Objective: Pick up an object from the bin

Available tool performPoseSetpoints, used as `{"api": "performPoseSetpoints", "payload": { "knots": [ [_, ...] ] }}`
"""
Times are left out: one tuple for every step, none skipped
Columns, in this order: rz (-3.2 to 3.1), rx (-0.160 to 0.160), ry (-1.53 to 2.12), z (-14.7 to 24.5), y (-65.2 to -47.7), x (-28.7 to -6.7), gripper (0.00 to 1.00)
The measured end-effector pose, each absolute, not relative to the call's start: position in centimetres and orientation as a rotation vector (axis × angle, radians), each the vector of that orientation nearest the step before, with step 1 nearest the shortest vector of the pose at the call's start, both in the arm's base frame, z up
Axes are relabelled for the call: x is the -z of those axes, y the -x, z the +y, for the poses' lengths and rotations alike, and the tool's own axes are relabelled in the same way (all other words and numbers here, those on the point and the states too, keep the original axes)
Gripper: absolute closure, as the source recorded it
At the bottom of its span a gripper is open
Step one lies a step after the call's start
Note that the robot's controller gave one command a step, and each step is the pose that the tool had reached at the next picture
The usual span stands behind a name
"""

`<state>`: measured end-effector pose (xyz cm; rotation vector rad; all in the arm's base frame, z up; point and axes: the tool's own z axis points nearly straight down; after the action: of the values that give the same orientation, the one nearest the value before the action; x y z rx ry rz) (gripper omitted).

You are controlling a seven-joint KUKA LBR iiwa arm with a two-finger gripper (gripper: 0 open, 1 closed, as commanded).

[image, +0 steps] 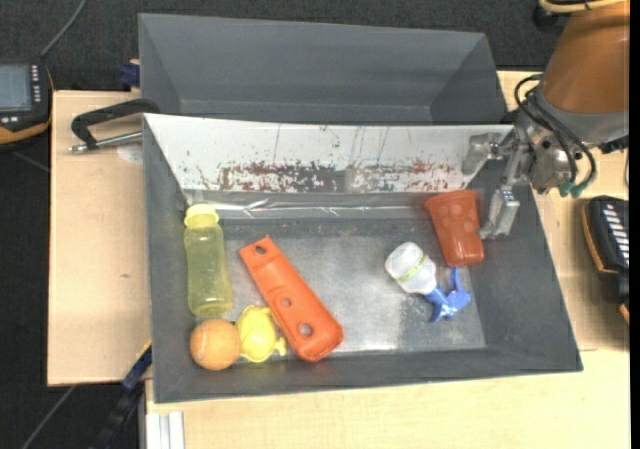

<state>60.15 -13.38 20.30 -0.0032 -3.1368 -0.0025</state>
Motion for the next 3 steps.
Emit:
{"api": "performPoseSetpoints", "payload": {
  "knots": [
    [-3.145,-0.001,0.001,-13.3,-60.3,-20.8,0.00],
    [-3.141,0.003,0.088,-8.4,-55.5,-14.2,0.00],
    [-3.135,0.005,0.100,-4.5,-51.8,-8.6,0.00]
  ]
}}
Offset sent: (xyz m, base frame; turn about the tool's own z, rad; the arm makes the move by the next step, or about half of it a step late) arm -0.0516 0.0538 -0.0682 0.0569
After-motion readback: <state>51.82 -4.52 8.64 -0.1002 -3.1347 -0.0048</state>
